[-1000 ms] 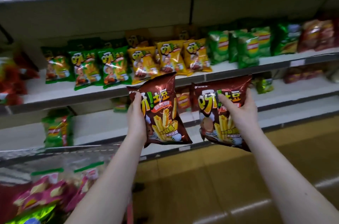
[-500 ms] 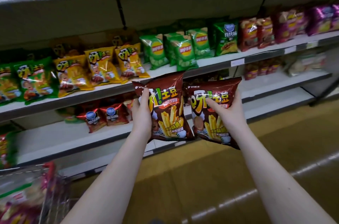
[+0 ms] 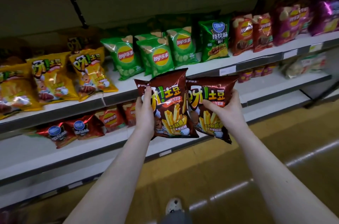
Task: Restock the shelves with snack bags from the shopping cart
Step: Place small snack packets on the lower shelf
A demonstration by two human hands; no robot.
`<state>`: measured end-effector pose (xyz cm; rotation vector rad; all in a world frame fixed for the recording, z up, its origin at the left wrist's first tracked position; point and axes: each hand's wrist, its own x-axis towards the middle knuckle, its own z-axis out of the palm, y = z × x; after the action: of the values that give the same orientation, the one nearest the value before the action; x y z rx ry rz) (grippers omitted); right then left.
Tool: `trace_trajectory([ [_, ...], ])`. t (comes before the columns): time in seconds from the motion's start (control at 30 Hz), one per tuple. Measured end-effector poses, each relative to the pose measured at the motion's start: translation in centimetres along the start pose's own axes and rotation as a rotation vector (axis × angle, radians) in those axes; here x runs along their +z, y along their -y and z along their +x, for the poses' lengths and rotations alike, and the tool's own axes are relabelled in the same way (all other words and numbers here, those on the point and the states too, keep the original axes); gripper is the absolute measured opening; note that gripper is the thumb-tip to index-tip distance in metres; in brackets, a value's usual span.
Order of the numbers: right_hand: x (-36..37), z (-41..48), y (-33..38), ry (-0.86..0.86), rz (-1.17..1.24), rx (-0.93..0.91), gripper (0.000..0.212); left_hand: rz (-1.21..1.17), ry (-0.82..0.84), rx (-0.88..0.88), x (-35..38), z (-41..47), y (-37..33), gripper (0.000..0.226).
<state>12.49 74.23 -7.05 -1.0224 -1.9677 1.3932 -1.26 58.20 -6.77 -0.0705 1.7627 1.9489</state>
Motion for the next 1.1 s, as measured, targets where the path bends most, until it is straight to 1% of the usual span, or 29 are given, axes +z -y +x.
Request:
trace_trajectory([
  [0.07,-0.6,2.0,-0.2,0.001,-0.009,-0.004,0.073,0.027,-0.017,-0.007,1.6,1.3,0.0,0.074],
  [0.17,-1.5,4.5,-1.0,0.029,0.002,-0.019,0.066,0.022,-0.032,-0.009,3.4,2.8,0.3,0.070],
  [0.23,-1.9,6.1,-1.8,0.072,-0.002,-0.012,0.069,0.038,-0.037,-0.019,4.6,3.5,0.9,0.066],
  [0.37,-3.4,9.8,-4.4,0.160,0.010,0.011,0.073,0.043,-0.140,-0.047,7.9,4.1,2.7,0.069],
  [0.5,-5.5,13.4,-7.2,0.266,0.032,0.017,0.077,0.044,-0.236,-0.061,12.3,3.9,4.3,0.061],
  [0.57,-6.3,14.8,-8.4,0.300,0.036,0.014,0.076,0.039,-0.267,-0.078,14.0,4.0,5.3,0.064],
  [0.67,-7.0,16.9,-10.7,0.349,0.054,0.032,0.069,0.039,-0.311,-0.140,15.9,4.2,7.3,0.076],
  [0.73,-6.8,18.0,-12.2,0.382,0.051,0.046,0.066,0.046,-0.331,-0.163,16.7,4.6,8.6,0.077],
  [0.83,-5.9,19.5,-14.5,0.402,0.041,0.055,0.062,0.039,-0.347,-0.167,17.5,5.9,10.5,0.064],
  [0.87,-5.4,20.1,-15.7,0.402,0.034,0.056,0.061,0.035,-0.347,-0.177,17.7,6.6,11.2,0.064],
  [0.9,-5.0,20.5,-16.6,0.403,0.037,0.057,0.062,0.025,-0.339,-0.184,17.8,7.4,12.0,0.066],
  [1.0,-2.9,22.2,-19.8,0.393,0.049,0.070,0.061,0.030,-0.312,-0.175,17.6,10.9,14.5,0.088],
  [1.03,-2.1,22.8,-20.8,0.391,0.056,0.068,0.059,0.025,-0.298,-0.171,17.4,12.0,15.3,0.091],
  [1.1,0.0,24.3,-23.4,0.372,0.064,0.052,0.058,0.032,-0.280,-0.147,17.0,15.0,17.5,0.081],
])
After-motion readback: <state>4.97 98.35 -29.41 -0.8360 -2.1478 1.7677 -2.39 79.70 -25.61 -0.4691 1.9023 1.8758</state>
